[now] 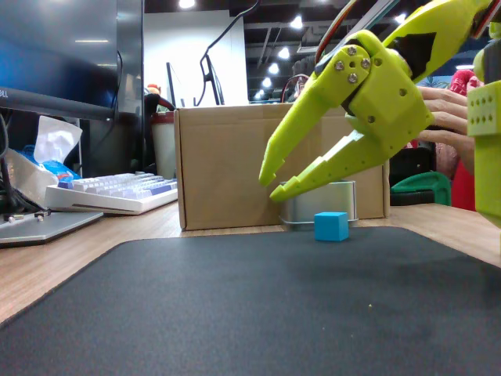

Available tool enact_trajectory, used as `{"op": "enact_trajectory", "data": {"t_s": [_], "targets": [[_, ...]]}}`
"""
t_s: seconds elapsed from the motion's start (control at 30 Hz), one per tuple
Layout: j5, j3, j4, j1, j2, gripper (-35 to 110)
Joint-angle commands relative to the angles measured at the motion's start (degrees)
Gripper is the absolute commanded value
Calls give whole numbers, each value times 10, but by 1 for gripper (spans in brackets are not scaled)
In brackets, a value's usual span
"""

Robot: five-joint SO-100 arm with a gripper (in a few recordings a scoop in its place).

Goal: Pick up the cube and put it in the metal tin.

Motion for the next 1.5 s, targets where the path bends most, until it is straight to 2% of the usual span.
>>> {"op": "enact_trajectory", "data": {"t_s": [0.0,0.3,0.57,0.73,0.9,1.13,1.23,1.3,1.4,1.47], "targets": [[-13,7,7,3,16,0],[-18,-77,16,43,-55,7],[5,-178,117,103,-166,9],[20,-205,124,176,-234,9],[1,-214,113,227,-299,17],[-19,-248,70,236,-374,24],[-25,-288,125,236,-403,24],[-30,-305,126,246,-444,24],[-47,-318,121,260,-490,31],[-45,-315,129,267,-523,47]]}}
